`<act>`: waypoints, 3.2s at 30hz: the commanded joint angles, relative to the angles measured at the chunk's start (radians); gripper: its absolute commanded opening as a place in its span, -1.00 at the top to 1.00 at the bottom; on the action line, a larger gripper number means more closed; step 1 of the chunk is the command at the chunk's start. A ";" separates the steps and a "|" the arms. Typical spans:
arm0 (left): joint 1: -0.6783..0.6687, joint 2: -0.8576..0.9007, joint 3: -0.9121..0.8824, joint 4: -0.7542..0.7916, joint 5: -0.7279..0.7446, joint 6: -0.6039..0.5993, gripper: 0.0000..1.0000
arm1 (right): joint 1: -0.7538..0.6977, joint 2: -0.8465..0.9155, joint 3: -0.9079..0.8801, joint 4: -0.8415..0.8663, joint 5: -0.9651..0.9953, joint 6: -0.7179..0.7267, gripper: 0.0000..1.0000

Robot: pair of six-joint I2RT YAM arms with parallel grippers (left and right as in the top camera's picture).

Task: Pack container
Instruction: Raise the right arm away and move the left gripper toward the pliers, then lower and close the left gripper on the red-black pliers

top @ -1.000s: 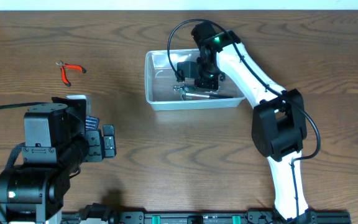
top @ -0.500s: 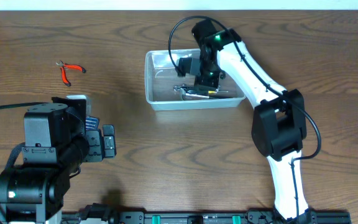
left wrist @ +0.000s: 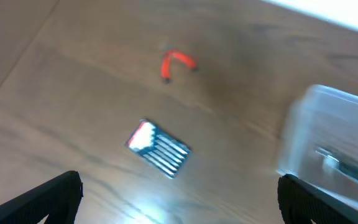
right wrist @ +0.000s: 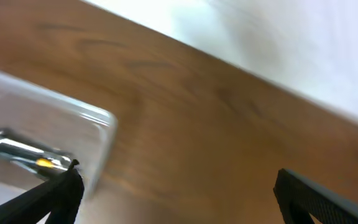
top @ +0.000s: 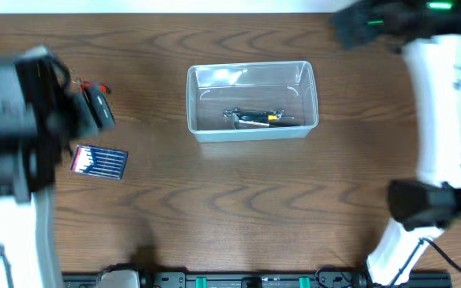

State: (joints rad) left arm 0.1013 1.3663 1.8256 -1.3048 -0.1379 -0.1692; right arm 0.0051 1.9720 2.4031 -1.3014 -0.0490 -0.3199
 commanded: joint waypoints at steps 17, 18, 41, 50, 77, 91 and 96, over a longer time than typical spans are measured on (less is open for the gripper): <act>0.300 0.678 0.015 0.250 0.238 0.267 -0.97 | -0.202 0.024 -0.013 -0.170 -0.104 0.075 -0.98; 0.300 0.698 0.015 0.270 0.238 0.267 -0.97 | -0.202 0.024 -0.013 -0.175 -0.100 0.075 -0.98; 0.308 0.875 0.032 0.645 0.231 0.222 -0.97 | -0.202 0.024 -0.013 -0.236 -0.093 0.068 -0.99; 0.308 0.968 0.032 0.641 0.231 0.172 -0.97 | -0.202 0.024 -0.013 -0.245 -0.089 0.068 -0.98; 0.308 1.011 0.032 0.626 0.231 0.171 -0.64 | -0.202 0.024 -0.013 -0.285 -0.063 0.069 -0.98; 0.308 1.011 0.032 0.626 0.231 0.171 -0.15 | -0.201 0.024 -0.013 -0.289 -0.063 0.069 -0.98; 0.308 1.011 0.032 0.626 0.232 0.171 0.11 | -0.201 0.024 -0.013 -0.290 -0.063 0.069 -0.99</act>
State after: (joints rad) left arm 0.4049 2.3474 1.8465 -0.6727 0.0792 0.0029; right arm -0.1932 1.9980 2.3920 -1.5890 -0.1154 -0.2424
